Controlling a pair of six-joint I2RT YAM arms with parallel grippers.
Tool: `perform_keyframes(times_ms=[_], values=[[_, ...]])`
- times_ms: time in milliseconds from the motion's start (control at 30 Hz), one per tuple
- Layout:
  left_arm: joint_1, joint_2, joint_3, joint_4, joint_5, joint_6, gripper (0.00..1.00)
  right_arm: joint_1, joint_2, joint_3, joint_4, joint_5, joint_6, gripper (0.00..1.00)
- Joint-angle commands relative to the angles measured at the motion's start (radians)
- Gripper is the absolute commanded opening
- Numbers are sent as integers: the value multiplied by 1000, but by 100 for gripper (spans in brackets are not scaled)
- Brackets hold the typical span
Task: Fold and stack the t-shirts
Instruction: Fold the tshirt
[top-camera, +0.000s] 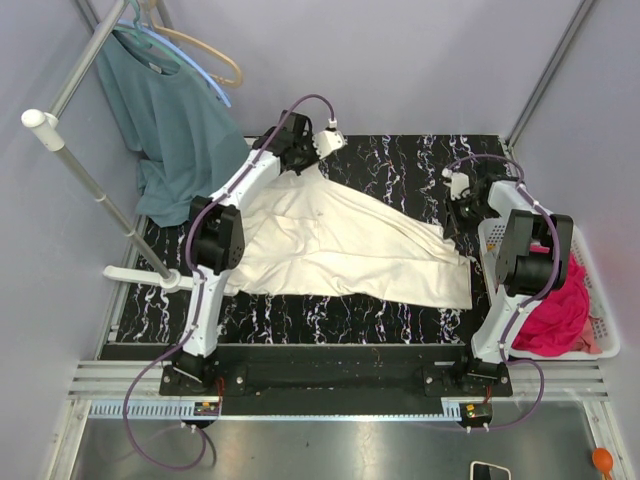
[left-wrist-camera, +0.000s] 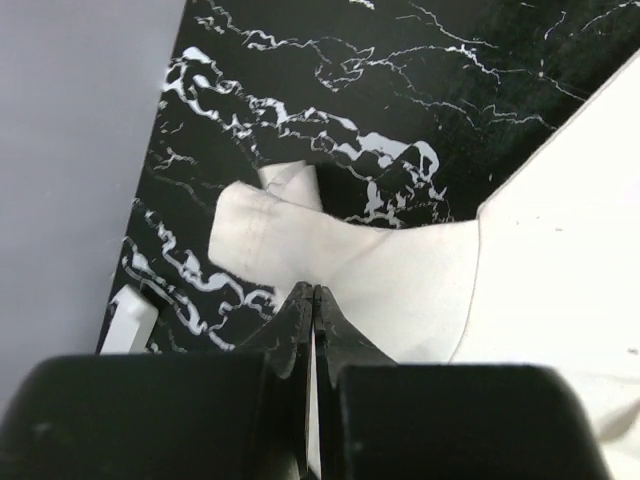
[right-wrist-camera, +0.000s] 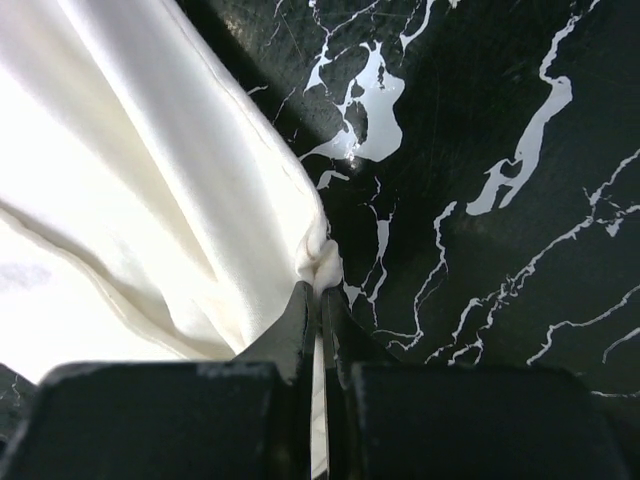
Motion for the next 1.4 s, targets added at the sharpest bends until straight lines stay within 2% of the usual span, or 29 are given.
perform_keyframes(times_ms=[0, 267, 700, 1067, 1367], values=[[1, -116, -44, 51, -68, -19, 0, 6, -66, 85, -38, 36, -12, 0], [-11, -165, -122, 51, -94, -19, 0, 6, 3, 250, -59, 86, -30, 0], [-37, -148, -129, 68, -152, -23, 0, 6, 130, 448, -55, 160, -70, 0], [-56, -218, -179, 86, -238, -12, 0, 6, 21, 369, -73, 139, -87, 0], [-76, -369, -340, 88, -302, 24, 0, 7, -106, 262, -93, 111, -87, 0]])
